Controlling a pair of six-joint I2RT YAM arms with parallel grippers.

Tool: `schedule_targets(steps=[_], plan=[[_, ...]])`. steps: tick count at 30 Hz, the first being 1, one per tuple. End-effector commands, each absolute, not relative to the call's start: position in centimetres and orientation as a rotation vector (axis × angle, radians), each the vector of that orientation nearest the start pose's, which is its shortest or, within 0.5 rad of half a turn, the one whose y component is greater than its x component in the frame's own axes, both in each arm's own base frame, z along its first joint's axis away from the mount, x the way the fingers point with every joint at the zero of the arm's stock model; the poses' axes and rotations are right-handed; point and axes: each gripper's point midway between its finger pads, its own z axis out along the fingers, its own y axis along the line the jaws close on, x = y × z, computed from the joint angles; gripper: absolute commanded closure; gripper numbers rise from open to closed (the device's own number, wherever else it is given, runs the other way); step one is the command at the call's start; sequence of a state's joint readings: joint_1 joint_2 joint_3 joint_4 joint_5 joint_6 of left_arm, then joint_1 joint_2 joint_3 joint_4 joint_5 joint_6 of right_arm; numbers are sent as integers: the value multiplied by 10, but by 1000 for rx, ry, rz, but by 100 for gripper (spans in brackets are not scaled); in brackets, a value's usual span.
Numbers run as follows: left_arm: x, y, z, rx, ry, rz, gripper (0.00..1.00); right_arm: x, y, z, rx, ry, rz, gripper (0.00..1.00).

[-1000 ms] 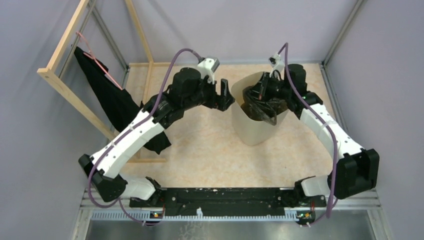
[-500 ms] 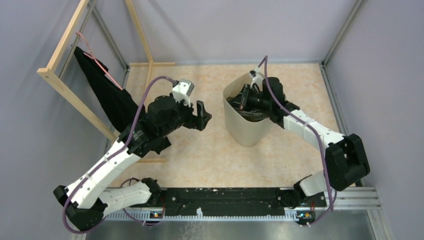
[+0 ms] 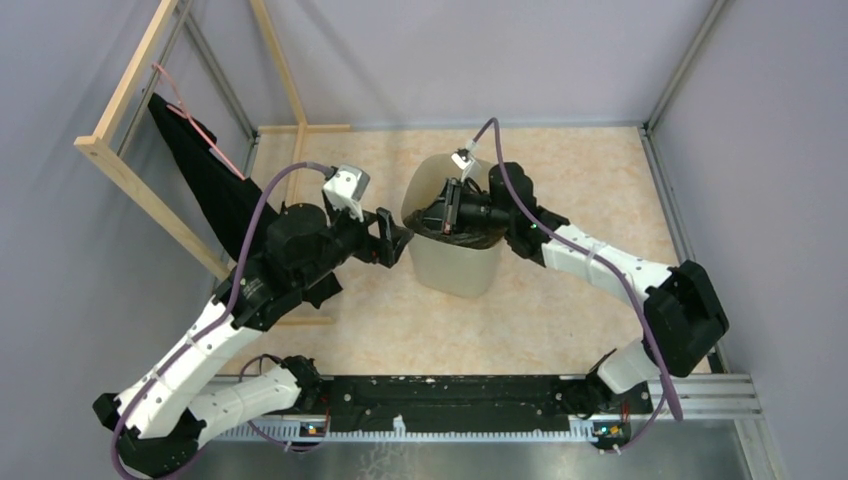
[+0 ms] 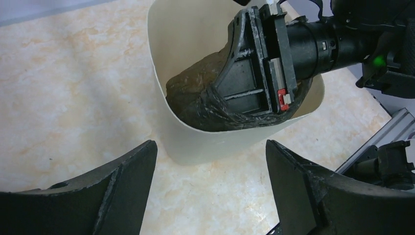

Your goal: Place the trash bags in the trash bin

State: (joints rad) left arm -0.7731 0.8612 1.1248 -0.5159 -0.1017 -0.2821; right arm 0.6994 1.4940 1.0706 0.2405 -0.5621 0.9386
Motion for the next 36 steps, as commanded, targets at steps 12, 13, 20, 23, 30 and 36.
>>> schedule_targets(steps=[12, 13, 20, 23, 30, 36], plan=[[227, -243, 398, 434, 1726, -805, 1, 284, 317, 378, -440, 1883, 990, 100], [225, -251, 400, 440, 1739, -847, 1, 287, 314, 380, -445, 1880, 952, 100], [227, -294, 401, 372, 1869, -1076, 6, 292, 309, 392, -490, 1815, 887, 100], [221, -303, 411, 344, 1827, -1190, 13, 294, 308, 391, -485, 1794, 883, 100], [238, -287, 400, 142, 1861, -1119, 25, 285, 306, 397, -498, 1745, 911, 100], [249, -288, 399, 148, 1886, -1061, 27, 281, 306, 396, -473, 1732, 953, 100]])
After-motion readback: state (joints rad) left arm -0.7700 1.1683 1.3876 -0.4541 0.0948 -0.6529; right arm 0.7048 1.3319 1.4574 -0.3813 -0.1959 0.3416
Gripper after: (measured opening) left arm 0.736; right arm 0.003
